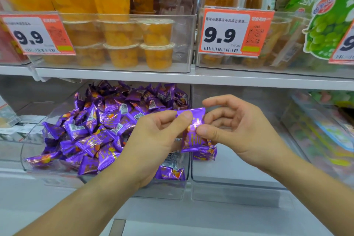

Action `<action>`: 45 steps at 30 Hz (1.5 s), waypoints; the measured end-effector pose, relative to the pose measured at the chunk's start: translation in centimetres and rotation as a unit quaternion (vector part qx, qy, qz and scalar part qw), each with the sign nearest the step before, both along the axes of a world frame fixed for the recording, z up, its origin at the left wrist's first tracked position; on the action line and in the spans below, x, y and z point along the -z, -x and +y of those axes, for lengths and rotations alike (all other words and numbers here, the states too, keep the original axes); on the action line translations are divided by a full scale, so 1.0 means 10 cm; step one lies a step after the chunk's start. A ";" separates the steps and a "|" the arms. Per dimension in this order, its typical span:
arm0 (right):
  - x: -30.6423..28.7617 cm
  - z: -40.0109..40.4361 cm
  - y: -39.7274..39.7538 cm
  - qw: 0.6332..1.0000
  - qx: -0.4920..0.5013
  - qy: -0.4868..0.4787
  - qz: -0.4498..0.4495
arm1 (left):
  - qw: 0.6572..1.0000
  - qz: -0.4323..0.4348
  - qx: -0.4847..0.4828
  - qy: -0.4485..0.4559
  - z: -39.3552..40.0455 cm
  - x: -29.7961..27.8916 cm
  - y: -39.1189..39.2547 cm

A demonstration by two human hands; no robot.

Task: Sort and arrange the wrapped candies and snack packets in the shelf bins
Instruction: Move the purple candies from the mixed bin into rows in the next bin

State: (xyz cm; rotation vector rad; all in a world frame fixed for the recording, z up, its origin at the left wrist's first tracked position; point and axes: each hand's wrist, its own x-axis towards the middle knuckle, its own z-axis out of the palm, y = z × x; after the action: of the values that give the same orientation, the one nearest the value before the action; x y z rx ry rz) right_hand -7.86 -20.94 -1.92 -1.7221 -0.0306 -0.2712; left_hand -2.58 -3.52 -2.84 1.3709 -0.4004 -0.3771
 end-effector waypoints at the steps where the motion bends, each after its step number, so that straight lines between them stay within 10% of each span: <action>1: 0.00 0.00 0.01 1.000 0.008 0.010 -0.006 | 1.000 -0.006 -0.011 0.006 0.00 0.01 0.00; 14: 0.00 -0.22 -0.04 0.992 -0.032 0.125 0.010 | 0.975 -0.179 -0.042 -0.122 0.03 0.16 -0.08; 19: 0.31 -0.56 -0.15 0.893 -0.068 0.408 0.176 | 0.917 -0.219 0.016 -0.334 0.15 0.33 -0.18; 27: 0.57 -0.60 -0.22 0.822 -0.164 0.462 0.289 | 0.928 -0.190 0.075 -0.312 0.17 0.39 -0.19; 45: 0.45 -0.64 -0.17 0.890 -0.032 0.424 0.163 | 0.923 -0.234 0.019 -0.306 0.13 0.33 -0.20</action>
State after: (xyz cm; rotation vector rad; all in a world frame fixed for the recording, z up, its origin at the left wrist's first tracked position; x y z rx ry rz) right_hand -6.13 -27.38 -6.46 -2.6163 0.0498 0.1194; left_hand -0.61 -2.23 -6.11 2.0801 -0.7464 -0.2041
